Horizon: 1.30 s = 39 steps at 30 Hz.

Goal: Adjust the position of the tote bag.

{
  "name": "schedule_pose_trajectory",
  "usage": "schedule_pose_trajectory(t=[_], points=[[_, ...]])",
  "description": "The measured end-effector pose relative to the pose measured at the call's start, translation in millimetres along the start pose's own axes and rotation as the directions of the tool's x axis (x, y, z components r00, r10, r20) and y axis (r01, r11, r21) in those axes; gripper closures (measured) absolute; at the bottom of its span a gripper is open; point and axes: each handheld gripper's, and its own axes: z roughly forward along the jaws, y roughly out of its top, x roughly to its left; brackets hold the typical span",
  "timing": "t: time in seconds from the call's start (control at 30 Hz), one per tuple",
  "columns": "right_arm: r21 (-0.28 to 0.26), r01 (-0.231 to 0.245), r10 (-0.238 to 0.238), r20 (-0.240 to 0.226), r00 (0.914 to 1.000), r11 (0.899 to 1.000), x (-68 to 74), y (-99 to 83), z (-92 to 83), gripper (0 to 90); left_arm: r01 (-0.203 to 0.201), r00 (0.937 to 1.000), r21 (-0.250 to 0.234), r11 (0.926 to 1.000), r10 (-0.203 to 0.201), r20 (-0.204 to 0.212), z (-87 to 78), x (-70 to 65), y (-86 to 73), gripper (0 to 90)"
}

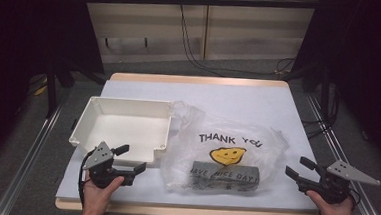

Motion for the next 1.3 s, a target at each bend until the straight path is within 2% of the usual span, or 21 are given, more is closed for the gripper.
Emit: schedule_pose_trajectory(t=[0.1, 0.13, 0.17, 0.2, 0.3, 0.4, 0.63, 0.87, 1.0, 1.1, 1.17, 1.2, 1.3], points=[[0.022, 0.001, -0.001, -0.009, 1.0, 1.0, -1.0, 1.0, 2.0, 36.1, -0.002, 1.0, 0.01, 0.9999, 0.002, 0.0, 1.7, -2.1, 0.2, 10.1], [0.033, -0.016, 0.017, -0.028, 0.9995, 0.999, -1.4, 2.0, 2.6, 39.4, -0.013, 0.9999, 0.022, 0.9997, 0.013, -0.007, 3.1, -3.7, 0.4, 10.2], [0.035, -0.014, 0.015, -0.03, 0.9994, 0.999, -2.1, 2.6, 2.7, 40.9, -0.009, 1.0, 0.02, 0.9998, 0.009, 0.003, 3.8, -4.4, 0.2, 10.8], [0.04, -0.018, 0.02, -0.038, 0.9991, 0.999, -2.6, 3.1, 2.7, 42.2, -0.018, 0.9998, 0.029, 0.9994, 0.018, 0.001, 3.8, -4.3, 0.2, 12.7], [0.048, -0.025, 0.028, -0.059, 0.9979, 0.999, -5.2, 4.0, 3.0, 45.5, -0.01, 1.0, 0.04, 0.9991, 0.01, 0.002, 5.6, -5.6, -0.4, 16.7], [0.055, -0.017, 0.021, -0.07, 0.9973, 0.998, -7.0, 5.8, 4.3, 47.3, -0.007, 0.9999, 0.043, 0.999, 0.007, 0.011, 7.0, -7.7, 0.1, 22.6], [0.073, -0.009, 0.016, -0.099, 0.995, 0.997, -4.4, 8.6, 9.6, 48.6, -0.01, 0.9996, 0.061, 0.9981, 0.009, 0.027, 9.4, -11.3, 3.2, 30.0], [0.074, 0.013, -0.005, -0.113, 0.9936, 0.997, -0.5, 13.2, 12.0, 49.0, -0.03, 0.9987, 0.076, 0.9967, 0.027, 0.044, 9.5, -14.7, 6.8, 35.7], [0.084, 0.03, -0.02, -0.115, 0.9932, 0.996, 1.5, 14.8, 13.7, 49.3, -0.019, 0.9979, 0.076, 0.9969, 0.014, 0.063, 9.5, -14.0, 8.5, 40.5], [0.086, 0.038, -0.028, -0.122, 0.9921, 0.996, 2.9, 18.9, 14.7, 51.4, -0.031, 0.9982, 0.088, 0.9957, 0.026, 0.054, 10.6, -14.9, 13.3, 45.5], [0.08, 0.034, -0.023, -0.125, 0.9918, 0.996, 3.2, 21.9, 15.0, 51.8, -0.039, 0.9976, 0.104, 0.9938, 0.033, 0.061, 14.7, -16.7, 16.8, 45.6], [0.082, 0.05, -0.039, -0.129, 0.9908, 0.995, 4.0, 23.5, 16.5, 51.8, -0.056, 0.9962, 0.12, 0.9912, 0.047, 0.073, 19.8, -18.7, 19.4, 46.0], [0.108, 0.076, -0.06, -0.137, 0.9887, 0.991, 6.9, 23.9, 20.5, 51.7, -0.064, 0.994, 0.128, 0.9896, 0.052, 0.096, 27.8, -20.8, 23.3, 48.5]])
